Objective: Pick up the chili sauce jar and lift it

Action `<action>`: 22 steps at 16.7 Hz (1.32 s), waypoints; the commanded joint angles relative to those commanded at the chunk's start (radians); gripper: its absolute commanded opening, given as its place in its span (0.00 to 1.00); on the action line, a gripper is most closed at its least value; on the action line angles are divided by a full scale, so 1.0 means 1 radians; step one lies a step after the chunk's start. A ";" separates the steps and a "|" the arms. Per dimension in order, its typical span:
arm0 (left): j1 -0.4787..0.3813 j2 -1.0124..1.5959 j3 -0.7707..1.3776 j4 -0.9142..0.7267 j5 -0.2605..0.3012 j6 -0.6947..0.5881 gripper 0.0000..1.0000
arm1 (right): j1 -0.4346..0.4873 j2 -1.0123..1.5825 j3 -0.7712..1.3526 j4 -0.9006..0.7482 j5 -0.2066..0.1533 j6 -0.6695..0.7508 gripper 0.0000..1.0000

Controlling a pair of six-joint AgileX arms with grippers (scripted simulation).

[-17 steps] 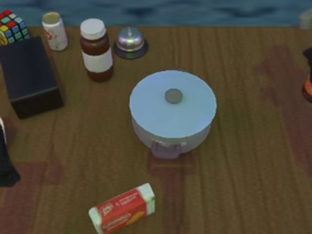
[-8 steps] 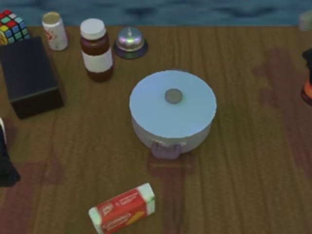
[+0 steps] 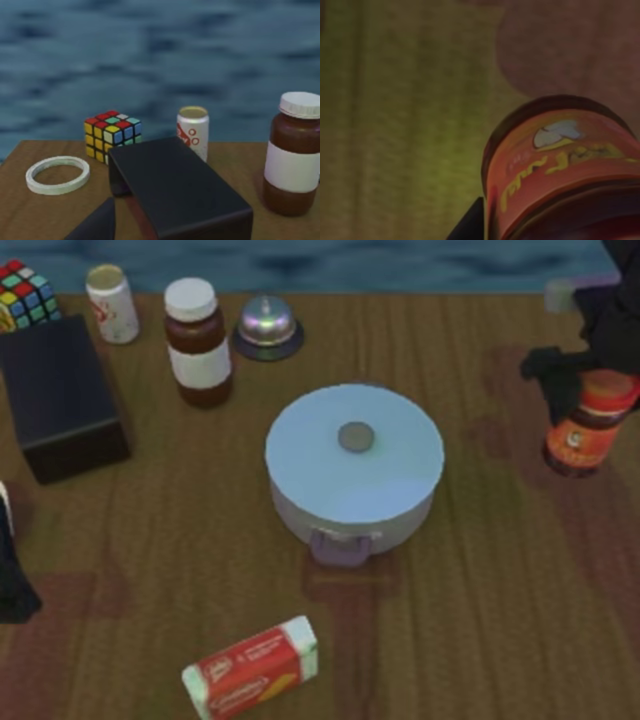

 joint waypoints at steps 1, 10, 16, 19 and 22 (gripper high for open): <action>0.000 0.000 0.000 0.000 0.000 0.000 1.00 | 0.023 0.005 -0.008 0.014 0.005 0.070 0.00; 0.000 0.000 0.000 0.000 0.000 0.000 1.00 | 0.102 0.017 -0.038 0.070 0.024 0.273 0.00; 0.000 0.000 0.000 0.000 0.000 0.000 1.00 | 0.101 0.045 -0.104 0.172 0.022 0.274 0.00; 0.000 0.000 0.000 0.000 0.000 0.000 1.00 | 0.104 0.070 -0.151 0.238 0.025 0.275 0.00; 0.000 0.000 0.000 0.000 0.000 0.000 1.00 | 0.104 0.072 -0.154 0.241 0.025 0.275 0.00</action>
